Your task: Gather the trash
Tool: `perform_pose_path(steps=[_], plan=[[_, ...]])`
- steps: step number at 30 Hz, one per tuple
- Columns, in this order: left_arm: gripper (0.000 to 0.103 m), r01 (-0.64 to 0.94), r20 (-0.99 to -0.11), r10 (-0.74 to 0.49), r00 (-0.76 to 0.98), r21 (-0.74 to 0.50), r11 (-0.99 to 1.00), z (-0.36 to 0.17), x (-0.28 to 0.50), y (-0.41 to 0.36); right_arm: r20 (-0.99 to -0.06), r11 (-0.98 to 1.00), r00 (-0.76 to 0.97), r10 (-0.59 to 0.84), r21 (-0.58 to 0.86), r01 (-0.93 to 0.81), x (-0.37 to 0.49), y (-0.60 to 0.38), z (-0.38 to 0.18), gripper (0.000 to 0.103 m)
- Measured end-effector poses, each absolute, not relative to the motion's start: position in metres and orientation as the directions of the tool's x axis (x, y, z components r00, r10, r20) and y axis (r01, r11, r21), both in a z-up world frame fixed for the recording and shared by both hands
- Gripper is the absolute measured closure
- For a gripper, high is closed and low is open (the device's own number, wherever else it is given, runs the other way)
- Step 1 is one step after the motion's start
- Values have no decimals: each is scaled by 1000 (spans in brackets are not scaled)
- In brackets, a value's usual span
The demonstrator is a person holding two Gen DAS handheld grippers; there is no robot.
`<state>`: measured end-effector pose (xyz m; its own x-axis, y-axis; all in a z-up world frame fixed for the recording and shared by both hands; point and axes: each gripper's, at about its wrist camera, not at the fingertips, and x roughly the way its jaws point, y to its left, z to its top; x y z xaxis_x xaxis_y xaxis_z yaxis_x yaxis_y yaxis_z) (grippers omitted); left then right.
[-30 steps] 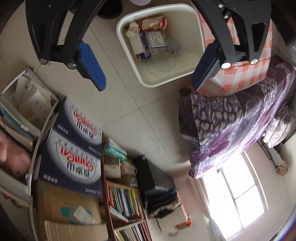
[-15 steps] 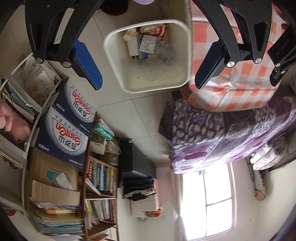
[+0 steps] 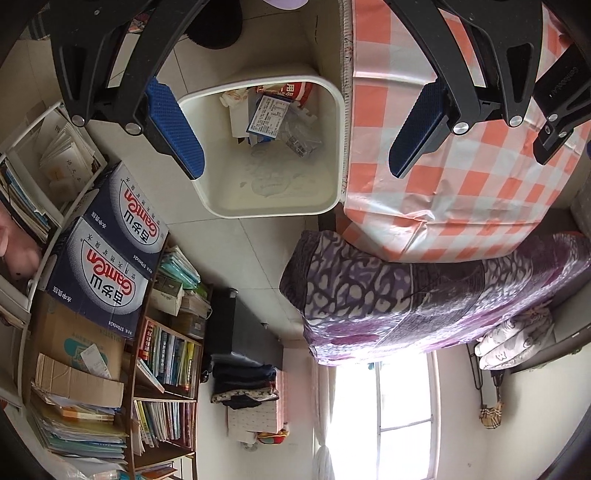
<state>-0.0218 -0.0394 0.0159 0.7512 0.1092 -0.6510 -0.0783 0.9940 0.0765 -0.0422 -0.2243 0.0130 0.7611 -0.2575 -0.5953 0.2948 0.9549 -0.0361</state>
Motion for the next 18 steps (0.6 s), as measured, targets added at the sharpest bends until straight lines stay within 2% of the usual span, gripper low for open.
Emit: perform_pose_path(steps=[10,18], plan=[[7,-32,-620,98,779,116,993,16,-23,-58,-622,952,740,-256,-28,305,-41,-238,4,7],[7,-20,-631,74,772,92,996,14,-18,-65,-637,950,729,-253,-21,312,-42,-246,1,7]])
